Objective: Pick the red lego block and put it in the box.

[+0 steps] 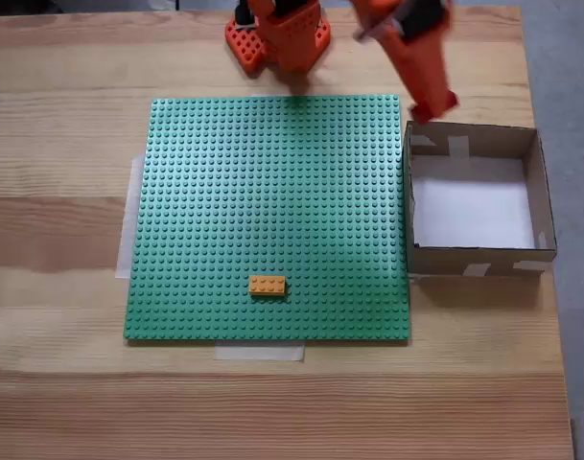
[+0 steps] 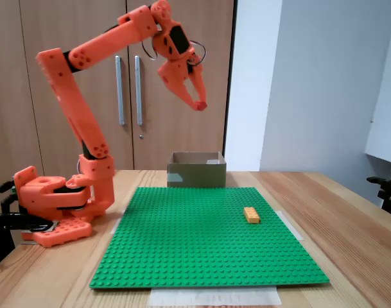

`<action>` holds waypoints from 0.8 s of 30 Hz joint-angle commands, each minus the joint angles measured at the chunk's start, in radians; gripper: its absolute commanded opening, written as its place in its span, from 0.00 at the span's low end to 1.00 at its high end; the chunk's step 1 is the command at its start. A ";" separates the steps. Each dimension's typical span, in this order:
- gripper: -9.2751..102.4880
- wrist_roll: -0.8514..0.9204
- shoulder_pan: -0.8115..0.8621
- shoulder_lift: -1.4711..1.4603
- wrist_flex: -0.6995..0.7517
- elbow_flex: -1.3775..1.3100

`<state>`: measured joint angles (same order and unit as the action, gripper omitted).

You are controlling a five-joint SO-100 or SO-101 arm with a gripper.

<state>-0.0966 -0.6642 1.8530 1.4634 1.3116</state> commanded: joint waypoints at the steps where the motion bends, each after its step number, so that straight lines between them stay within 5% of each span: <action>1: 0.08 -0.002 -0.037 -0.061 0.018 -0.091; 24: 0.08 -0.143 -0.138 -0.663 0.029 -0.322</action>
<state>-0.2240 -0.8038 1.2333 1.5324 1.0385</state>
